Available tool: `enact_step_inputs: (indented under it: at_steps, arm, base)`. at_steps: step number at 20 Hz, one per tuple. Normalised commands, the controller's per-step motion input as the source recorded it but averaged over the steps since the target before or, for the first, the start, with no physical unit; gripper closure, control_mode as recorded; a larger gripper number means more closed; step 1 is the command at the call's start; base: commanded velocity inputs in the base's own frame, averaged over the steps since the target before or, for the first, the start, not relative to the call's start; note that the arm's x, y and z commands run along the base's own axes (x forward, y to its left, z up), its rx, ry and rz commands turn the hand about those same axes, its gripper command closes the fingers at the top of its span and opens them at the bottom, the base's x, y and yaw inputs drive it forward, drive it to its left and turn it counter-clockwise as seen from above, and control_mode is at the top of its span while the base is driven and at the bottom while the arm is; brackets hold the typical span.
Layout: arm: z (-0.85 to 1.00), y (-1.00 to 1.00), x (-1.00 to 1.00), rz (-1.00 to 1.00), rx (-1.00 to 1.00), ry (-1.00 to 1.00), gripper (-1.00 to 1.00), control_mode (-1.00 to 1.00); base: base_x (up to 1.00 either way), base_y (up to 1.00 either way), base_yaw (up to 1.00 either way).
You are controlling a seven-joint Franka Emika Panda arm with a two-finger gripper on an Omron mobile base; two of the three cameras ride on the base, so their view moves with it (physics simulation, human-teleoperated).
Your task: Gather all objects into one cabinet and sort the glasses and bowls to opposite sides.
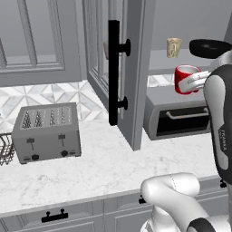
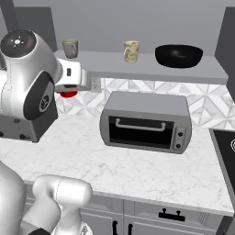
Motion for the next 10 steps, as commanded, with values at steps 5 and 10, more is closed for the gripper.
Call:
enact_step_inputs:
  at_steps: [5,10]
  arm:
    - [0.41,0.00,0.33,0.00,0.00,-0.06,1.00,-1.00]
    - [0.38,0.00,0.30,0.00,0.00,-0.12,1.00,-1.00]
  base:
    - [0.00,0.00,0.00]
    - [0.00,0.00,0.00]
